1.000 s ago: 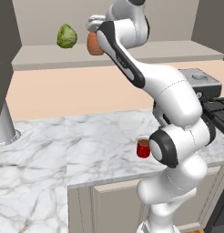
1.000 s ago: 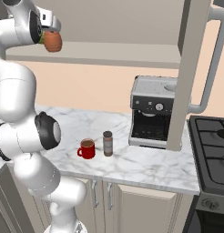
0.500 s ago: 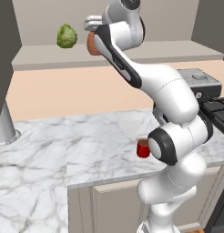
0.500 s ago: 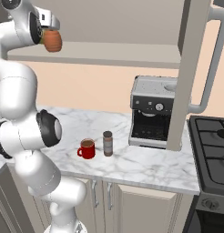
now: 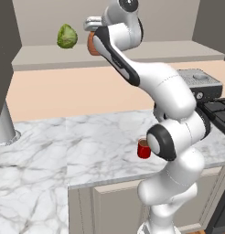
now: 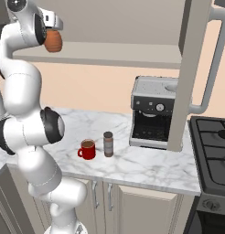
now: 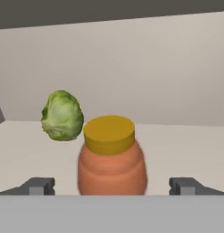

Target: Pick the cinnamon and honey bottle from the cabinet and place them next to the mug.

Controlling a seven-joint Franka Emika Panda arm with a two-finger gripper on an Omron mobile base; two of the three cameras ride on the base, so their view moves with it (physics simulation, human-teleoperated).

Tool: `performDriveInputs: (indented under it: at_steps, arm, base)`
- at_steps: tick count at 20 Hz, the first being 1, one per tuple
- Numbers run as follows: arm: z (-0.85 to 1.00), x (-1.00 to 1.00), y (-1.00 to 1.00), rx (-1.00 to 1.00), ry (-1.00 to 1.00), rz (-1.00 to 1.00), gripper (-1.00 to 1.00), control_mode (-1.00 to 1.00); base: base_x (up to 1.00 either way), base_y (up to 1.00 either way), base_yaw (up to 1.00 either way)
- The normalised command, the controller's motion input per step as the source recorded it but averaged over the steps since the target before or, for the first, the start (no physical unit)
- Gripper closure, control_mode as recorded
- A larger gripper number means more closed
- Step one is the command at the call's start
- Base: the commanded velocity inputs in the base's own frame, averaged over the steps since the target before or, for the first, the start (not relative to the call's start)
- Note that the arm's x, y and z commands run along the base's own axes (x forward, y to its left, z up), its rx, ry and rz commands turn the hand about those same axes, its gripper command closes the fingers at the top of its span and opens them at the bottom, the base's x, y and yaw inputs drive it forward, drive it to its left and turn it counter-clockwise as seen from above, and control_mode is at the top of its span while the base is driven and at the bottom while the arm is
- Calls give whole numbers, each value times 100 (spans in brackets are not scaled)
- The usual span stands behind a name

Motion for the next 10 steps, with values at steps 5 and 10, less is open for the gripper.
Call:
performDriveInputs:
  at_steps: [5,10]
  arm:
    - [0,21,0,0,0,-1,-100,-100]
    - [0,12,10,-1,0,0,-100,-100]
  base:
    - [0,0,0]
    - [0,0,0]
